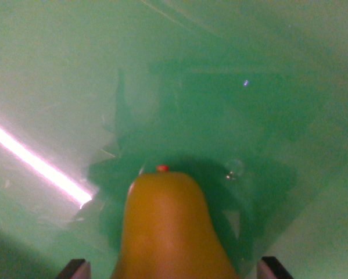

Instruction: Pick fruit

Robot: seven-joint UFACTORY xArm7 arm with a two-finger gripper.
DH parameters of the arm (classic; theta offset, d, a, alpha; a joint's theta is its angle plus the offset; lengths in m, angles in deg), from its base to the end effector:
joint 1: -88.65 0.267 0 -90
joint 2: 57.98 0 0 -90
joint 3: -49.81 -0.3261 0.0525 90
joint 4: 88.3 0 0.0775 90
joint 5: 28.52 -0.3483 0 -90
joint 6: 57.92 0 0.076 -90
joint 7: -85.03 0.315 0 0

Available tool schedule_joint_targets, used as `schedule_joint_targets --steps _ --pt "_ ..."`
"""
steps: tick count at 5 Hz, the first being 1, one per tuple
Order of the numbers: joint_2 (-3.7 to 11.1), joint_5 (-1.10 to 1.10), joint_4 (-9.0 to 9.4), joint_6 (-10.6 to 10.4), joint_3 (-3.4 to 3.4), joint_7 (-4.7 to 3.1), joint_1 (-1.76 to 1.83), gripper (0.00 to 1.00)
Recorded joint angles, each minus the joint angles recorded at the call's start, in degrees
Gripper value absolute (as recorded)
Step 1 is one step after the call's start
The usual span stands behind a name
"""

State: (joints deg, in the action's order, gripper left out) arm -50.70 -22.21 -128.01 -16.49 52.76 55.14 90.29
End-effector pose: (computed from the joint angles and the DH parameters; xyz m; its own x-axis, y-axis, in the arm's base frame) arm 0.3717 -0.0267 0.0091 0.8193 0.5474 -0.1707 0.5522 -0.8334 -0.0226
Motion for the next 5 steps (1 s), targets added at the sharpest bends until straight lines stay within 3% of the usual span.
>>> schedule_joint_targets --steps 5 --pt "-0.63 -0.05 -0.97 1.59 -0.02 -0.11 0.02 1.00"
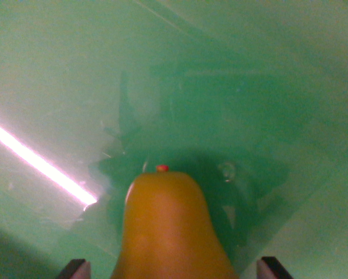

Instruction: Pick fruit

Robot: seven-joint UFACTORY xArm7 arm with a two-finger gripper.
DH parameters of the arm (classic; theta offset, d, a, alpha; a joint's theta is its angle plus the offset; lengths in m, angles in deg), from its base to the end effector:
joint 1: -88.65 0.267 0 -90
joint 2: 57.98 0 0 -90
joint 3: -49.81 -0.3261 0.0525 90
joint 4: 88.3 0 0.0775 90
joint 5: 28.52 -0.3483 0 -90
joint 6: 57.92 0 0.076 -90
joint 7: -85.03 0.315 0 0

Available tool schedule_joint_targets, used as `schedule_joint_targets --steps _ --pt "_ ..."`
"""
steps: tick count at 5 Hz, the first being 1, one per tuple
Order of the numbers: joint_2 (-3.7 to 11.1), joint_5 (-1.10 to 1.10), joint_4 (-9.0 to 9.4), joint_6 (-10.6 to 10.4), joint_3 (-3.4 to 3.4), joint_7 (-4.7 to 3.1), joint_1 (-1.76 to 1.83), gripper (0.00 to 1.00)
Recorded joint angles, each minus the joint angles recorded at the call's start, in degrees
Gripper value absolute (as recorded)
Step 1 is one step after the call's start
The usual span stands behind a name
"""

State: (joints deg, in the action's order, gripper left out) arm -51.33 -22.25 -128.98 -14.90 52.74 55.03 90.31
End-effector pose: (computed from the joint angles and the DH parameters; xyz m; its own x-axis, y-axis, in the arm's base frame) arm 0.3752 -0.0271 0.0172 0.8192 0.5474 -0.1712 0.5524 -0.8333 -0.0215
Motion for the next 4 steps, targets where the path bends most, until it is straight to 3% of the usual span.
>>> schedule_joint_targets --steps 3,4 --pt "-1.09 -0.08 -1.69 2.78 -0.04 -0.19 0.03 1.00" --pt "-1.09 -0.08 -1.69 2.78 -0.04 -0.19 0.03 1.00"
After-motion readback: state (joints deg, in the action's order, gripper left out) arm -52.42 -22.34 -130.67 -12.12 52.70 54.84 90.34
